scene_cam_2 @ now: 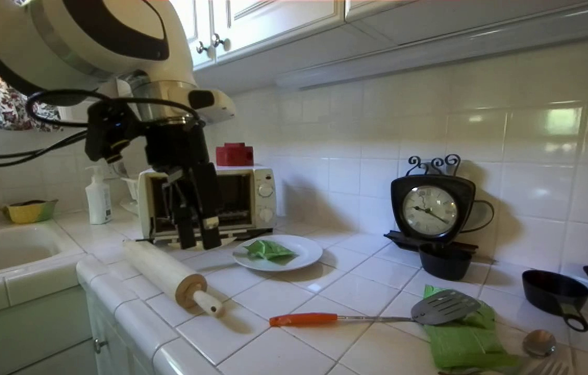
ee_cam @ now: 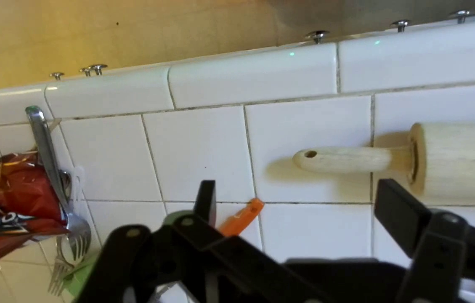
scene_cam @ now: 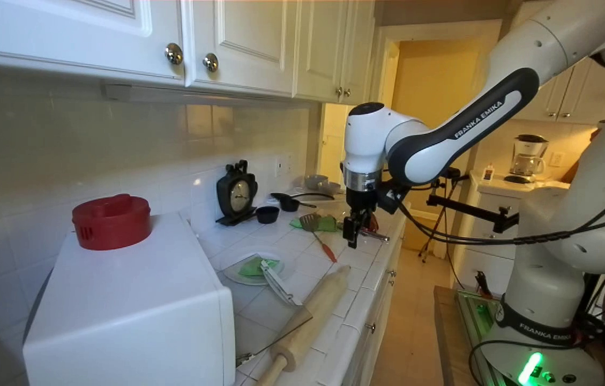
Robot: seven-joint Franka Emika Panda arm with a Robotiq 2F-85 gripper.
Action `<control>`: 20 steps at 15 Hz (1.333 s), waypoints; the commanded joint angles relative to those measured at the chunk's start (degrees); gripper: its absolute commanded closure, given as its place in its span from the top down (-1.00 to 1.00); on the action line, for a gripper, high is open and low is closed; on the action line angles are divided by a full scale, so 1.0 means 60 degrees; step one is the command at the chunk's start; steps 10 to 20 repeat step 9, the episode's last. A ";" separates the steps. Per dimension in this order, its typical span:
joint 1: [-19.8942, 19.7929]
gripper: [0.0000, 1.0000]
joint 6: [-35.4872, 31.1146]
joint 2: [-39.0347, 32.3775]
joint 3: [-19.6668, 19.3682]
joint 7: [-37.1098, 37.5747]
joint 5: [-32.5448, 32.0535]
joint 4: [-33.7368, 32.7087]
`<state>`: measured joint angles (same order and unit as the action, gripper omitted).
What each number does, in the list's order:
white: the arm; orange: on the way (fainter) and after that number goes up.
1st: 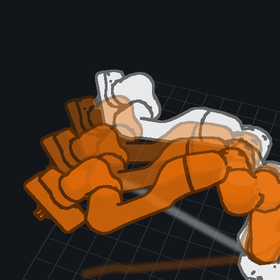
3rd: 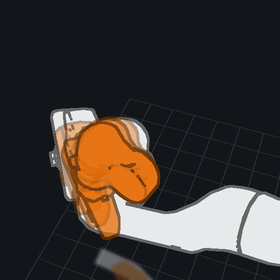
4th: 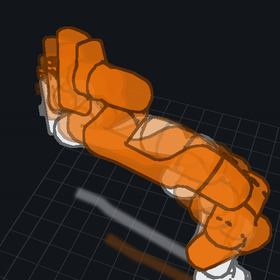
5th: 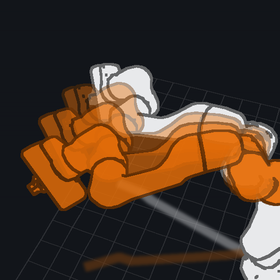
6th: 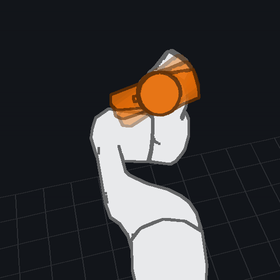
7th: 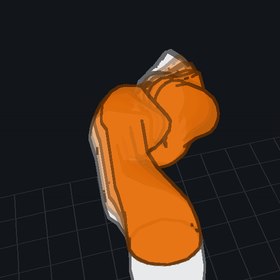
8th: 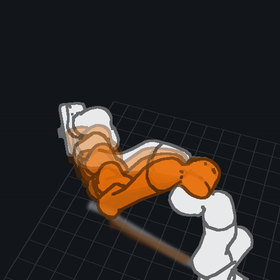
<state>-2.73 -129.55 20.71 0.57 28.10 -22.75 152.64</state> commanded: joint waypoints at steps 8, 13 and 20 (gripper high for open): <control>-0.0209 1.00 -0.0067 0.0957 0.0284 -0.2246 0.0126 0.0529; -0.0209 1.00 -0.0069 0.0958 0.0283 -0.2252 0.0126 0.0529; -0.0209 1.00 -0.0069 0.0958 0.0283 -0.2252 0.0126 0.0529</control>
